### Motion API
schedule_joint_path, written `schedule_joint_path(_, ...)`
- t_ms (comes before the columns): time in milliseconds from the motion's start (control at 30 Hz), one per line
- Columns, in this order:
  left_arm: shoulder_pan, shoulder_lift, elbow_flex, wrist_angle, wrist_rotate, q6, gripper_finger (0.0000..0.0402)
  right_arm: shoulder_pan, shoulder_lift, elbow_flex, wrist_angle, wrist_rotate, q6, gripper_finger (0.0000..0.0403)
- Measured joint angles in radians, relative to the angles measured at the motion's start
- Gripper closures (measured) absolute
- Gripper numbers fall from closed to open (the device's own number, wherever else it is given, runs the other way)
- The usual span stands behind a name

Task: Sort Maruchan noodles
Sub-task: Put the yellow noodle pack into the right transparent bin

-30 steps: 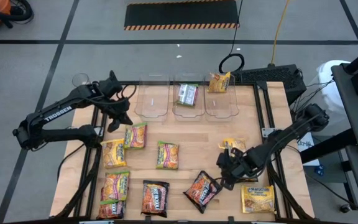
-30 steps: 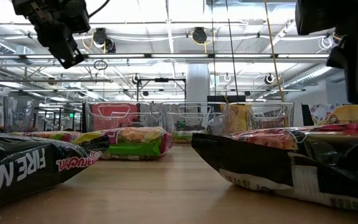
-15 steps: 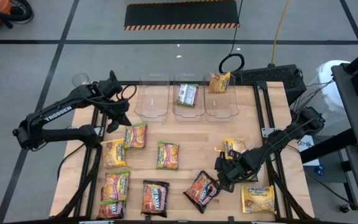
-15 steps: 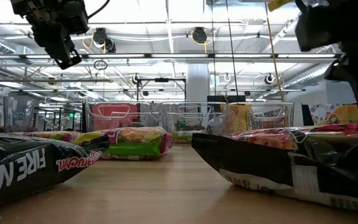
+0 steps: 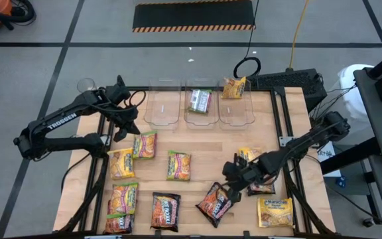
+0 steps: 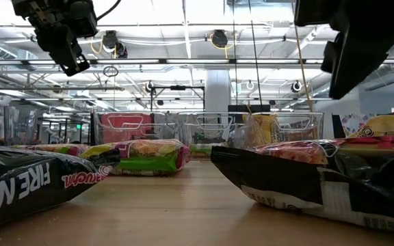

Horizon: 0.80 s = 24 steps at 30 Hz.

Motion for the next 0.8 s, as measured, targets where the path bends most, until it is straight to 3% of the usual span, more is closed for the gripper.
schedule_joint_path(233,0.000,0.000,0.000,0.000,0.000,-0.017,0.0394,-0.014,-0.130,0.000,-0.208,-0.006,0.030,0.0330)
schedule_joint_path(367,0.000,0.000,0.000,0.000,0.000,-0.032,0.0394,-0.014,-0.185,0.000,-0.330,-0.088,0.056,0.0330)
schedule_joint_path(533,0.000,0.000,0.000,0.000,0.000,-0.034,0.0394,-0.014,-0.196,0.000,-0.439,-0.172,0.015,0.0330)
schedule_joint_path(800,0.000,0.000,0.000,0.000,0.000,-0.035,0.0394,-0.033,-0.166,0.000,-0.466,-0.159,-0.102,0.0330)
